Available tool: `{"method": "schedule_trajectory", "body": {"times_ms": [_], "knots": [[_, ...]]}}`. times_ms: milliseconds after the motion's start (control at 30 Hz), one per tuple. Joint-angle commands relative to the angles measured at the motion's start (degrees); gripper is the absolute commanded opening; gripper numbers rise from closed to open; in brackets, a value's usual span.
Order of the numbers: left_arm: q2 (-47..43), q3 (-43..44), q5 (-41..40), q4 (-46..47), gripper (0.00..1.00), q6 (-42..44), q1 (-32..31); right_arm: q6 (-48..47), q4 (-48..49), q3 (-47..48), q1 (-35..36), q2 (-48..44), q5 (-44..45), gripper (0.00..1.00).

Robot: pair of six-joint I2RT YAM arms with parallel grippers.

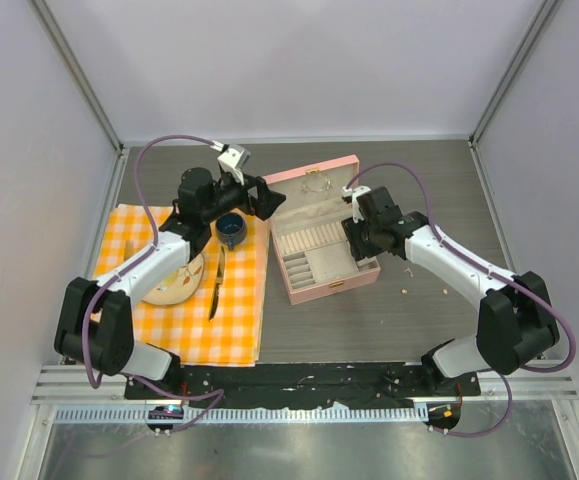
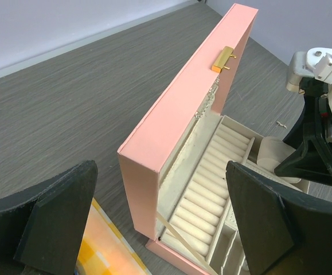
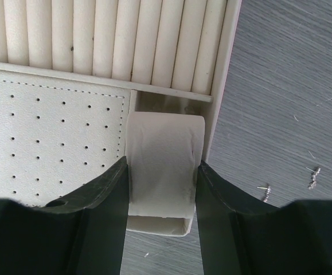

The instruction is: Organize the mixed jewelry

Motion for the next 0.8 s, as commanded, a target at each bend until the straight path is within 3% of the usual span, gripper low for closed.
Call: {"method": "schedule_trajectory", "body": {"times_ms": [0, 533, 767], "knots": [[-2.34, -0.19, -0.64, 2.56, 1.00, 1.05, -0.10, 0.91, 0.97, 0.05, 0.20, 1.01, 0.89, 0.16], [-3.13, -0.27, -0.73, 1.15, 1.00, 2.45, -0.10, 0.56, -0.62, 1.81, 0.29, -1.18, 1.15, 0.62], [-3.66, -0.71, -0.99, 0.71, 1.00, 3.07, -0.10, 0.30, -1.14, 2.16, 0.20, -2.59, 1.24, 0.70]]}}
